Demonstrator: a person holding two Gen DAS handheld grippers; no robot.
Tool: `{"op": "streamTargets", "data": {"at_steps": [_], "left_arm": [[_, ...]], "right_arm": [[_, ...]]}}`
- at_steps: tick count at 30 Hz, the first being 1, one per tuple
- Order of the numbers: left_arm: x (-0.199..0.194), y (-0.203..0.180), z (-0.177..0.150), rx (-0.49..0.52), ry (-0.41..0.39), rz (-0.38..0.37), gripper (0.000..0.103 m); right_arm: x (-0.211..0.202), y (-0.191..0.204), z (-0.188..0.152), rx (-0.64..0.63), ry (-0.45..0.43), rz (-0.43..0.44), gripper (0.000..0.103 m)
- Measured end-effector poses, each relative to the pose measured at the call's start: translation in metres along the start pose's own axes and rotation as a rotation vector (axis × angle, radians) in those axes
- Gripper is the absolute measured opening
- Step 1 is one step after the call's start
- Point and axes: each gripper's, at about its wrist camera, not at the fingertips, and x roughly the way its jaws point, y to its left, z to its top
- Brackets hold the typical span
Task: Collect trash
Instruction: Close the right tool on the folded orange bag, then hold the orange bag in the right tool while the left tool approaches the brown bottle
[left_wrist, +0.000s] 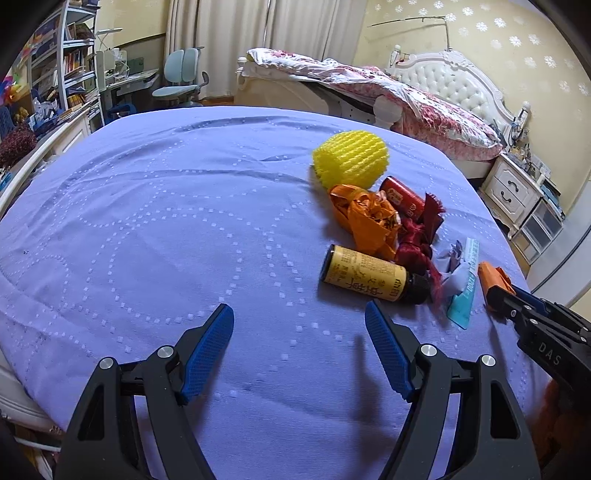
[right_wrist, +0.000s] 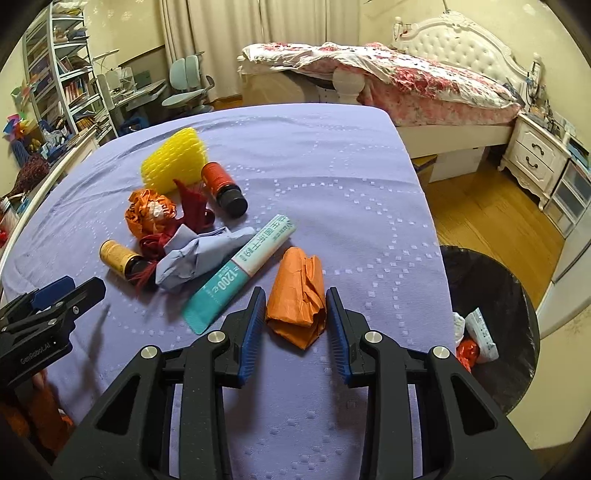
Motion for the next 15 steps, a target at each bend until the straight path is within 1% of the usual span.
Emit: {"op": "streamTargets", "data": {"at_steps": [4,7,12,15], "left_arm": [[0.003,-0.010,0.001,0.004,0.005,-0.025,0.074],[0.005,-0.022,0.001,0.026,0.009,-0.041,0.074],[0.011,-0.034,0.004,0.045,0.014,-0.038,0.075],[0.015,-0.034,0.008,0.049,0.018,-0.017,0.075]], "right_arm": [[0.001,-0.004,0.001,0.008,0.000,0.006,0.033],[0.001,-0.005,0.001,0.009,0.000,0.010,0.033],[0.003,-0.007,0.002,0.016,-0.002,0.021,0.034],[0.003,-0.008,0.003,0.018,-0.002,0.026,0.034]]}}
